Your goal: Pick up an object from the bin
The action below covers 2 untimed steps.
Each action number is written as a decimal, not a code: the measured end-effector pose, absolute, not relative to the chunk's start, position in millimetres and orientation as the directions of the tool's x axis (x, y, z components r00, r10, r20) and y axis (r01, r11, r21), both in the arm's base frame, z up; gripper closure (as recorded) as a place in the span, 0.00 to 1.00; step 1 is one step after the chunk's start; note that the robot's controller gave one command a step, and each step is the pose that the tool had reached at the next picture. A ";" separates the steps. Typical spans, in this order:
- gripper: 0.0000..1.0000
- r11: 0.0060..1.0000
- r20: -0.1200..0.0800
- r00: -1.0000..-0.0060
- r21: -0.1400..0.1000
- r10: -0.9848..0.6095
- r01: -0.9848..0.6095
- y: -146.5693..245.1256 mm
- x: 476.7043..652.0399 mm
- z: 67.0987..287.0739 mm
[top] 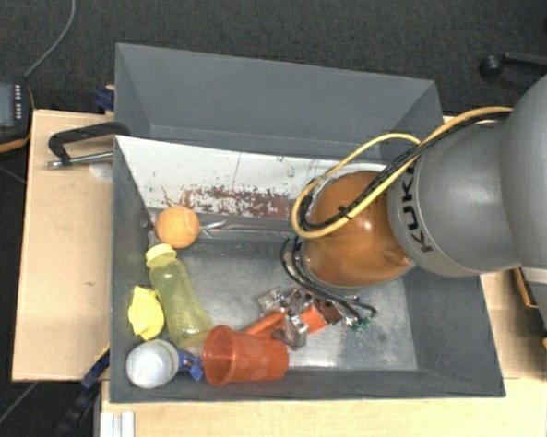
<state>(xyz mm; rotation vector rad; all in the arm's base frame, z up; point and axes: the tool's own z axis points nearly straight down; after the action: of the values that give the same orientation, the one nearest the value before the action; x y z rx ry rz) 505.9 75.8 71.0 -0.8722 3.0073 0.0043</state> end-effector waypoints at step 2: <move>1.00 0.823 -0.015 -0.823 -0.001 -0.568 -0.568 70.0 513.2 75.0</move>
Offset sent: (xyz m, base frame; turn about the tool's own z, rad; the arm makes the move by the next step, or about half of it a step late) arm 0.0101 -0.0081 0.0060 -0.0535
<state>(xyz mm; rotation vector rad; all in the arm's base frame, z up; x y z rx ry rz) 513.2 70.0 75.0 -0.9308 2.9858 0.0058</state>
